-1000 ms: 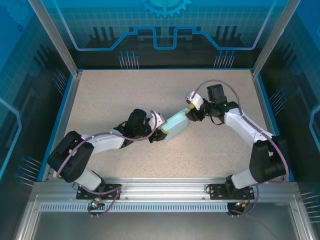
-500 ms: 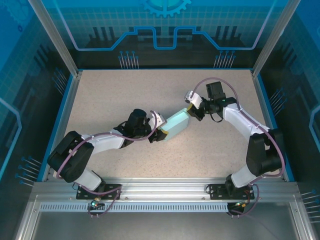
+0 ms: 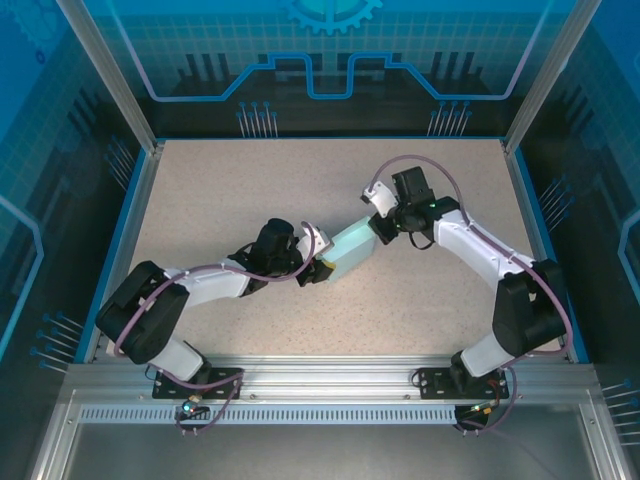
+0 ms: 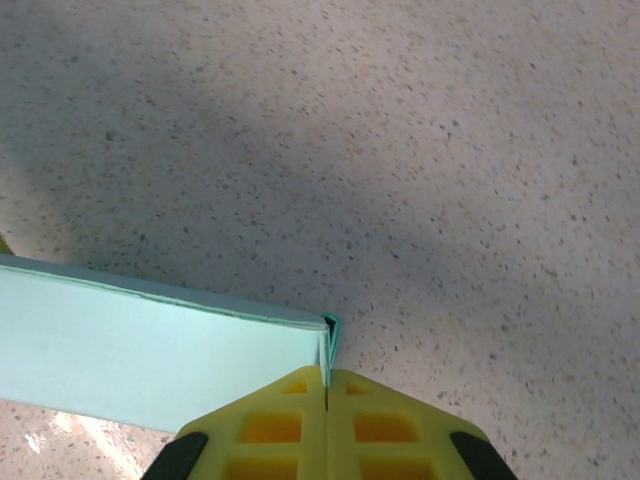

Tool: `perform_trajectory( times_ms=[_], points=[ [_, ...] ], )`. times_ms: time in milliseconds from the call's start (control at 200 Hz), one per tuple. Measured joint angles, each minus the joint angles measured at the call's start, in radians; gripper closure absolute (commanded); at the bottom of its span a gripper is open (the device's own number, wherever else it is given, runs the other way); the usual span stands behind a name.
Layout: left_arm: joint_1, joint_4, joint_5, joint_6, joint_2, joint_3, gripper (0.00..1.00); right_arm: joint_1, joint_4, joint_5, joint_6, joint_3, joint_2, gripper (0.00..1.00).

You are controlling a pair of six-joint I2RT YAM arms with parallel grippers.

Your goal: Fold the paper box

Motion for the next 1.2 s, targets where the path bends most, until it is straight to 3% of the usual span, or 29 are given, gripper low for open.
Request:
perform_trajectory(
  times_ms=[205, 925, 1201],
  points=[
    [-0.002, 0.013, 0.004, 0.000, 0.022, 0.000, 0.67, 0.023, 0.082, 0.069, 0.084, -0.089, -0.041, 1.00],
    [-0.002, 0.028, 0.003, -0.001, 0.032, 0.000, 0.66, 0.043, 0.246, 0.118, 0.181, -0.220, -0.103, 1.00],
    [-0.002, 0.040, -0.001, -0.008, 0.039, 0.000, 0.60, 0.064, 0.303, 0.169, 0.225, -0.269, -0.123, 1.00]
  ],
)
